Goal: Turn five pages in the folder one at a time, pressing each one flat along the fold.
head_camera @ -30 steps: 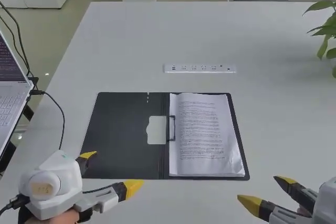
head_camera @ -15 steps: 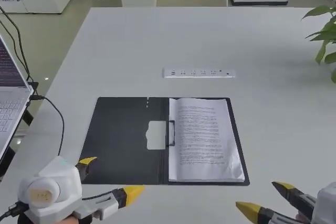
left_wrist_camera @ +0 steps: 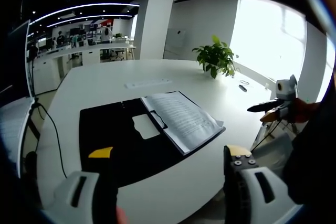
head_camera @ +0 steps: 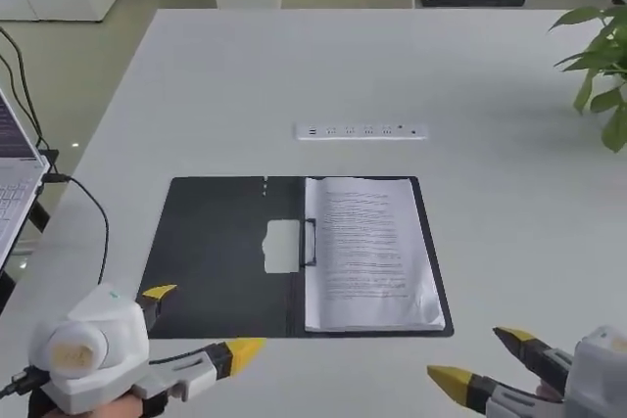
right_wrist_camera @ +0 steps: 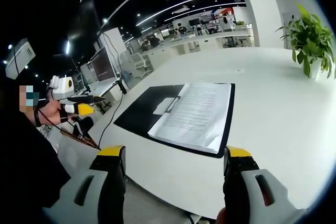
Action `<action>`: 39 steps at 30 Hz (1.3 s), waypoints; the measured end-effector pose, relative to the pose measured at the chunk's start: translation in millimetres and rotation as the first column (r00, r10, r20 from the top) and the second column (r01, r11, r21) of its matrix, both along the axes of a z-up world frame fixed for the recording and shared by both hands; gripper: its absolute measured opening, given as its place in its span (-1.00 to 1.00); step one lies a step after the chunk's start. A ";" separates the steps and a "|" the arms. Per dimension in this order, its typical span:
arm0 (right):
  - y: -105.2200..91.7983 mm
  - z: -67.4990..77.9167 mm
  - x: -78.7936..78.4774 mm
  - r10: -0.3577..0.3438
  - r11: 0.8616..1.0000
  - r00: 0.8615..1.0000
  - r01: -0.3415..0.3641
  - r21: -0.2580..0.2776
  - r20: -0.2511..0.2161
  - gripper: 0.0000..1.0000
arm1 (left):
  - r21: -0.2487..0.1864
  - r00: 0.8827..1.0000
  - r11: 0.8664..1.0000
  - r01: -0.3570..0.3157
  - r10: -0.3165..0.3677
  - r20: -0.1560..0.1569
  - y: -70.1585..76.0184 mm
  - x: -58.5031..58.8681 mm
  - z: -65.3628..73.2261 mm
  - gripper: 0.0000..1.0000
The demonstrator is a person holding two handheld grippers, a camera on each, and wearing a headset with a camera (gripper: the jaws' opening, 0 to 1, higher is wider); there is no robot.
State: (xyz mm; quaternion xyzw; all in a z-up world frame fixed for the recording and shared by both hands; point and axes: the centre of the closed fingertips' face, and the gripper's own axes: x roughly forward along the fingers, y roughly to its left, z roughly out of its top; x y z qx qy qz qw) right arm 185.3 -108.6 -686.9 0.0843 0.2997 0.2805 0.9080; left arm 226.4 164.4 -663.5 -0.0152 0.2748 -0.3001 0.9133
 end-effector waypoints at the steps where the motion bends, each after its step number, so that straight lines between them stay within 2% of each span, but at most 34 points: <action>1: 0.0 0.7 0.0 0.000 1.000 1.000 0.000 0.001 0.002 0.51 | 0.001 1.000 1.000 0.004 -0.004 0.005 -1.1 1.4 0.9 0.68; 7: -0.3 2.3 -0.7 -0.006 1.000 1.000 0.006 0.004 0.005 0.51 | 0.007 0.998 0.999 0.050 -0.050 0.025 -17.0 10.1 3.8 0.68; 11: -0.8 6.5 3.0 -0.020 1.000 1.000 0.020 0.017 0.016 0.50 | 0.020 0.995 0.995 0.096 -0.097 0.023 -31.9 13.3 2.3 0.67; 20: -2.4 8.6 6.7 -0.016 0.999 1.000 0.015 0.029 0.022 0.50 | 0.023 0.980 0.981 0.195 -0.195 0.033 -80.8 28.8 2.5 0.65; 26: -6.3 6.1 8.1 -0.019 0.999 1.000 0.019 0.033 0.015 0.49 | 0.018 0.967 0.968 0.252 -0.252 0.021 -113.4 37.6 -6.7 0.63; 31: -10.4 7.0 9.4 -0.032 0.998 0.999 0.031 0.050 0.012 0.47 | 0.018 0.948 0.948 0.316 -0.317 0.014 -141.2 41.7 -11.5 0.62; 32: -11.3 6.3 9.9 -0.033 0.998 0.999 0.032 0.051 0.011 0.47 | 0.029 0.937 0.937 0.349 -0.350 0.010 -147.6 41.3 -15.2 0.62; 36: -12.9 4.7 10.0 -0.033 0.998 0.999 0.033 0.050 0.007 0.47 | 0.048 0.912 0.911 0.410 -0.410 -0.006 -164.0 42.9 -23.5 0.61; 39: -14.8 3.4 9.6 -0.038 0.998 0.999 0.038 0.052 0.002 0.46 | 0.053 0.897 0.895 0.442 -0.442 -0.014 -177.6 48.9 -29.3 0.61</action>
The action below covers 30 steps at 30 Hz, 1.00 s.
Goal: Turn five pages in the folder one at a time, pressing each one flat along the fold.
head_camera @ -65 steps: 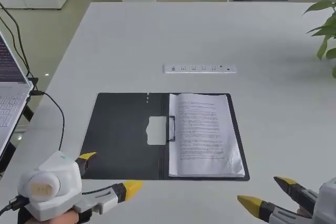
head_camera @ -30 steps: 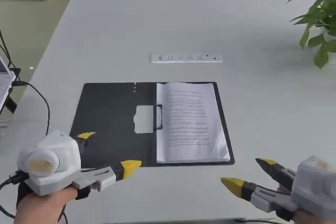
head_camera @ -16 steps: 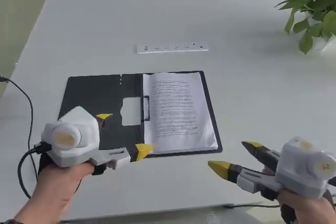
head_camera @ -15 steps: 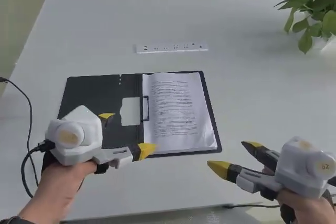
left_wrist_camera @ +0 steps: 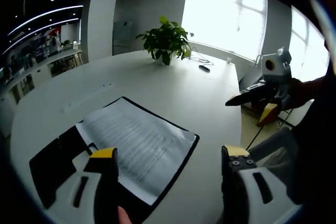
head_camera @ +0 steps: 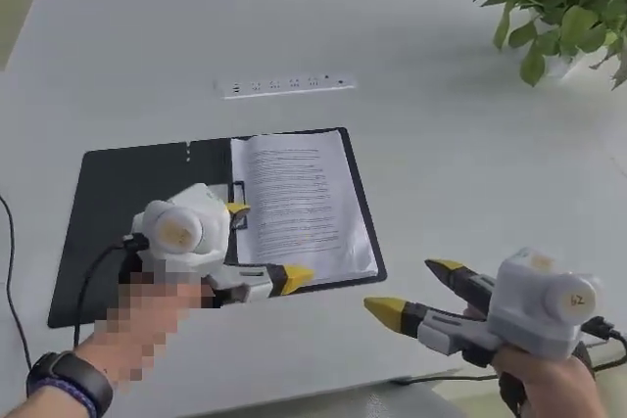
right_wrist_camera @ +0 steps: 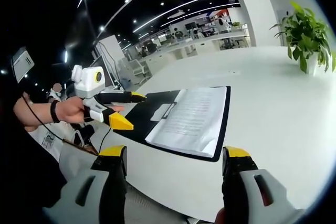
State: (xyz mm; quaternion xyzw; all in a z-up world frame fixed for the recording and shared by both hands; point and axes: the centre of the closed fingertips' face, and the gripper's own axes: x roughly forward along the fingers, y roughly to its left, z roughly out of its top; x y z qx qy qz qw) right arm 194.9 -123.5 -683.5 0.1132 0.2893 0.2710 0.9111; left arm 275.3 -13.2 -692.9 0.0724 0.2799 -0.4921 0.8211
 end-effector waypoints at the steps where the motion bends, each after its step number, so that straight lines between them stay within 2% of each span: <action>1: -0.6 -0.3 -0.1 -0.002 1.000 1.000 0.002 0.002 -0.001 0.46 | -0.002 1.000 1.000 0.004 -0.004 -0.003 -3.1 1.8 -0.9 0.61; 6: -5.0 -4.2 -1.0 -0.009 1.000 1.000 0.009 0.002 -0.012 0.46 | -0.012 0.999 1.000 0.021 -0.021 -0.024 -23.5 14.8 -10.7 0.59; 10: -8.1 -7.1 -0.8 -0.014 1.000 1.000 0.014 0.002 -0.020 0.45 | -0.022 0.999 1.000 0.016 -0.017 -0.047 -34.5 22.4 -21.9 0.58; 15: -11.4 -9.7 0.1 -0.018 1.000 0.999 0.018 0.005 -0.029 0.44 | 0.001 0.998 1.000 0.022 -0.022 -0.058 -53.2 28.4 -40.6 0.57; 21: -16.1 -13.6 1.5 -0.022 1.000 0.999 0.022 0.008 -0.037 0.43 | 0.039 0.997 0.999 0.035 -0.032 -0.063 -74.3 29.7 -62.6 0.54; 25: -17.2 -16.2 1.5 -0.022 1.000 0.999 0.022 0.007 -0.046 0.42 | 0.061 0.998 0.998 0.019 -0.014 -0.066 -84.0 32.1 -75.5 0.55; 30: -19.1 -19.2 1.7 -0.020 1.000 0.998 0.021 0.007 -0.056 0.41 | 0.107 0.999 0.994 -0.003 0.009 -0.053 -91.5 35.8 -93.5 0.55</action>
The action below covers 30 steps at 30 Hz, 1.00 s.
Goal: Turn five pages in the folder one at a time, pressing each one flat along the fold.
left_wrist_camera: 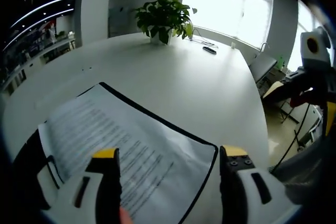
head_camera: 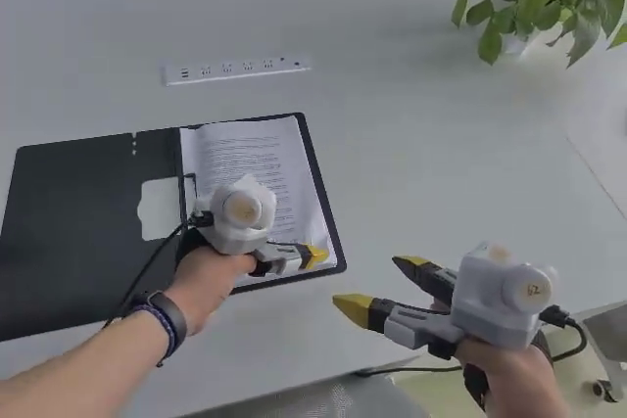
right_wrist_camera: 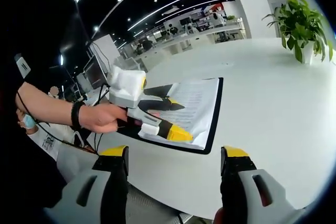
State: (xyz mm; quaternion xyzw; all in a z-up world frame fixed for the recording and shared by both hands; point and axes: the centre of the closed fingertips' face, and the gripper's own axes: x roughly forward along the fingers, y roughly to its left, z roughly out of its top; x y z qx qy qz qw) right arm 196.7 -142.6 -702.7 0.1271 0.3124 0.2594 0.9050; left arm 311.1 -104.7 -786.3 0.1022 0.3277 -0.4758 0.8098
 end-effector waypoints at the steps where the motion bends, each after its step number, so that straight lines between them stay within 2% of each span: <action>1: -0.3 -0.4 0.1 0.000 1.000 1.000 0.000 0.000 -0.002 0.41 | 0.002 1.000 1.000 -0.002 0.002 0.000 -0.4 0.2 -0.9 0.55; 3: -0.4 -0.5 0.5 0.001 1.000 1.000 -0.001 0.001 -0.005 0.41 | 0.026 1.000 1.000 -0.002 0.002 0.005 -1.2 0.4 -7.5 0.56; 4: -0.7 -1.0 1.1 0.001 1.000 1.000 -0.001 0.002 -0.007 0.41 | 0.074 1.000 0.997 -0.005 0.003 0.027 3.2 3.1 -13.4 0.61; 5: -1.0 -1.3 1.4 0.001 1.000 1.000 -0.001 0.001 -0.008 0.41 | 0.101 0.999 0.995 -0.001 -0.003 0.040 5.5 4.1 -16.8 0.62; 6: -1.1 -1.2 2.0 0.001 1.000 1.000 -0.001 0.001 -0.008 0.40 | 0.111 0.999 0.994 0.005 -0.009 0.038 5.6 3.1 -20.5 0.60; 9: -1.8 -1.8 4.3 -0.002 1.000 1.000 0.002 0.004 -0.010 0.40 | 0.110 0.999 0.994 0.005 -0.009 0.037 6.3 3.1 -20.1 0.57; 11: -1.6 -2.0 5.9 -0.001 1.000 1.000 0.001 0.007 -0.009 0.39 | 0.081 1.000 0.997 -0.006 0.004 0.016 5.6 4.3 -17.0 0.55; 15: 0.7 -6.5 9.5 0.009 1.000 1.000 -0.009 0.009 -0.017 0.38 | 0.074 1.000 0.997 -0.023 0.022 0.015 9.2 9.6 -17.2 0.43; 18: 2.1 -10.5 14.8 0.018 1.000 1.000 -0.018 0.010 -0.021 0.37 | 0.096 0.999 0.995 -0.013 0.010 0.035 11.2 11.2 -18.9 0.35; 23: 4.5 -13.5 30.2 0.031 0.999 0.999 -0.030 0.018 -0.017 0.36 | 0.109 0.999 0.994 -0.013 0.007 0.052 11.0 11.1 -21.3 0.32; 30: 11.8 -25.8 60.9 0.061 0.998 0.998 -0.060 0.034 -0.025 0.30 | 0.102 0.997 0.994 -0.026 0.019 0.069 12.0 12.3 -21.7 0.30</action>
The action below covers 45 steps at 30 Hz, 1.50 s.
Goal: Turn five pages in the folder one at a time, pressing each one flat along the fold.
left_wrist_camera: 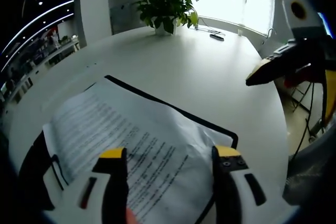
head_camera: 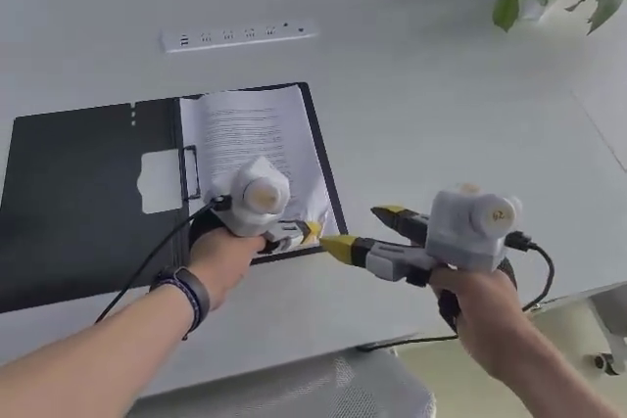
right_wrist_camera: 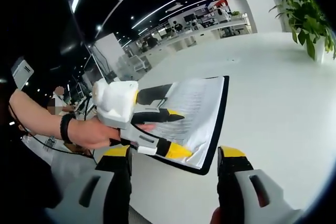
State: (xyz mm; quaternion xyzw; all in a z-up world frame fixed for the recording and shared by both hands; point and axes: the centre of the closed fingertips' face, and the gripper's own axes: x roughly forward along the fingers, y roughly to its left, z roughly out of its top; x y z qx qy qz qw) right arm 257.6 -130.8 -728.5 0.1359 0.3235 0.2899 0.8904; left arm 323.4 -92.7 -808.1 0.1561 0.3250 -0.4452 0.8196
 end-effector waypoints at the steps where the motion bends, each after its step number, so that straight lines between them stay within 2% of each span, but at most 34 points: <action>1: 1.2 -1.3 4.2 0.006 1.000 1.000 -0.006 -0.001 0.001 0.28 | -0.004 1.000 1.000 -0.001 0.001 0.000 0.0 0.2 -0.3 0.29; 6: 7.3 -7.4 26.5 0.028 1.000 1.000 -0.028 0.010 -0.002 0.24 | -0.009 1.000 1.000 -0.015 0.015 0.008 1.0 2.3 -0.1 0.23; 13: 13.9 -18.1 51.3 0.021 0.997 1.000 -0.020 0.070 -0.020 0.14 | -0.018 1.000 1.000 -0.024 0.024 0.015 2.0 3.5 0.7 0.19; 21: 20.4 -34.9 58.4 0.045 0.994 0.997 -0.038 0.104 -0.063 0.08 | -0.022 1.000 0.999 -0.024 0.024 0.015 1.7 3.3 0.5 0.19; 45: 22.8 -51.8 66.8 0.070 0.987 0.990 -0.052 0.151 -0.119 -0.04 | -0.022 1.000 0.999 -0.026 0.026 0.008 1.8 3.0 0.5 0.20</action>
